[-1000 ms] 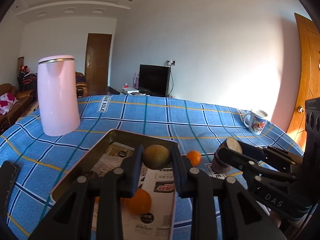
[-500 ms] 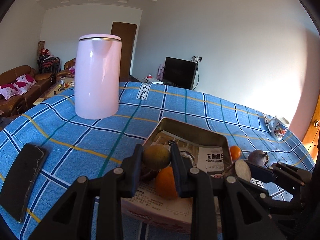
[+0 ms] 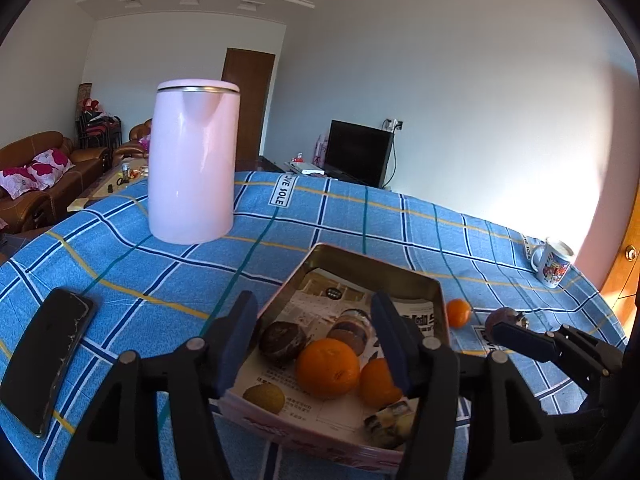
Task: Organize fruits
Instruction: 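Open the right tool to place the jar in the tin while the left tool releases the small fruit, then grasp the dark purple round fruit with the left tool while the right tool grasps a small yellow fruit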
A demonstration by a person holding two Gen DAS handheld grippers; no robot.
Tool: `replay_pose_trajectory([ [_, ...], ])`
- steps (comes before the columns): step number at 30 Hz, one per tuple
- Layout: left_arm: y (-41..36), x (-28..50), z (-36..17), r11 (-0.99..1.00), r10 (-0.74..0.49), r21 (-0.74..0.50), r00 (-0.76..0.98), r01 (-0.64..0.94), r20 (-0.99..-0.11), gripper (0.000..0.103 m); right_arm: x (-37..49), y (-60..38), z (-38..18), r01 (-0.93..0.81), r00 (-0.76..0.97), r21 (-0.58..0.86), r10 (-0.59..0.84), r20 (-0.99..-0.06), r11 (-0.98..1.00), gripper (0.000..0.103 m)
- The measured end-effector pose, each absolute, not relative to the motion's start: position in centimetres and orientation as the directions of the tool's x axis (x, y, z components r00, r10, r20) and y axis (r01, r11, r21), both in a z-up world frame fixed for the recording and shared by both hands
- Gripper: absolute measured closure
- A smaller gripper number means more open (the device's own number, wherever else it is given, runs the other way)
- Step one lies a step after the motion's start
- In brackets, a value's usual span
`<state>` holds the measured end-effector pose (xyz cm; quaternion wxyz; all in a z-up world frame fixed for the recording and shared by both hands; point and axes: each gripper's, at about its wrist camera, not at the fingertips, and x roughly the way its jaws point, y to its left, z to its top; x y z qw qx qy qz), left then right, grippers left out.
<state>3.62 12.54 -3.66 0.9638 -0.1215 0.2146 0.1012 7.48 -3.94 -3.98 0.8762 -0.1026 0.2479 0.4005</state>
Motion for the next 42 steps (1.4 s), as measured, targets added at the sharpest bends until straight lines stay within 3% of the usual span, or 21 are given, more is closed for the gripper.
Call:
replay_pose_trajectory([
  [7,7.5,4.9,-1.2,0.983,0.061,-0.134,0.909,-0.127,-0.412,0.033,10.4,-13.0,-2.7,-0.546,0.738,-0.018,0.470,-0.484,0.838,0.044],
  [15,0.2,8.1,-0.5,0.998,-0.057,-0.053,0.890,0.036,-0.453,0.033,15.4,-21.4,-4.2,-0.300,0.782,0.029,0.263,-0.565,0.954,0.044],
  [20,-3.6,11.6,-2.6,0.994,-0.108,-0.033,0.841,0.107,-0.530,0.033,16.9,-23.1,-5.4,-0.277,0.735,0.120,0.290,-0.613,0.953,0.044],
  [28,-5.9,15.2,-5.3,0.989,-0.137,-0.038,0.776,0.144,-0.615,0.033,18.0,-22.6,-6.5,-0.315,0.666,0.144,0.326,-0.671,0.938,0.048],
  [32,-6.3,16.1,-5.9,0.987,-0.146,-0.040,0.751,0.157,-0.644,0.033,18.5,-22.2,-7.1,-0.324,0.631,0.145,0.328,-0.703,0.935,0.059],
  [40,-6.8,18.2,-7.3,0.984,-0.166,-0.068,0.693,0.167,-0.701,0.036,19.4,-21.8,-8.1,-0.342,0.572,0.168,0.347,-0.743,0.924,0.067],
  [42,-6.8,18.8,-7.7,0.981,-0.179,-0.081,0.669,0.175,-0.722,0.043,19.6,-21.7,-8.3,-0.346,0.559,0.173,0.350,-0.752,0.922,0.070],
])
